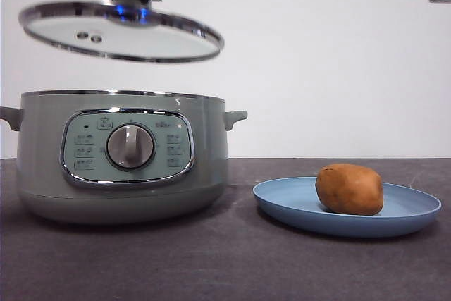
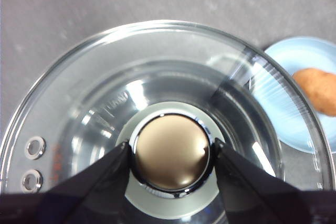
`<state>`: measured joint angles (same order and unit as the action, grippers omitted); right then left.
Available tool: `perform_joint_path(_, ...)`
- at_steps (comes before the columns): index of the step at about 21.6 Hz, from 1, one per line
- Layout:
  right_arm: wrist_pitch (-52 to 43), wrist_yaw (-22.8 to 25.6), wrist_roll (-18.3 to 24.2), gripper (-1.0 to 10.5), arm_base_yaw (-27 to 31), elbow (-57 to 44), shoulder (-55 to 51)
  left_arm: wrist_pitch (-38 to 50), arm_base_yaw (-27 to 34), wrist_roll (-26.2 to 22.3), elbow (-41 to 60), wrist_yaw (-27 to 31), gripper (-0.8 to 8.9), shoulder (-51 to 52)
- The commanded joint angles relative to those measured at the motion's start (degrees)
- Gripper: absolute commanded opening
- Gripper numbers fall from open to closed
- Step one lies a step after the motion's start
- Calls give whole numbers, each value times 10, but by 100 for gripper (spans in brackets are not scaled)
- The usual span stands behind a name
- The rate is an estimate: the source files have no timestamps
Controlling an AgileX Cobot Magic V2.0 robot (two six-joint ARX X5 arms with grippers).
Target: Take the potato out from the steamer,put the potato on the plate,close the lid
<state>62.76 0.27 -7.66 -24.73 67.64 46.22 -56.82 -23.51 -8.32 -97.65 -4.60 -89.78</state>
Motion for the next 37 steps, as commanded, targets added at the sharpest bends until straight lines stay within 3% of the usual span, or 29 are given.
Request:
perform_joint_path(1,9,3,-7,627,-1,-1,-13,52,0,9,29,-2,-8,6)
perform_joint_path(9,32,3,-18,626,-1,-1,-25,199,0,18,203,6,-9,6)
perform_joint_path(18,19,2,-18,626,-1,-1,-19,101,7,23,224,17,-9,6)
perform_joint_path(37,0,1,-20,626,-1,-1,3,25,7,22,172,45,-9,6)
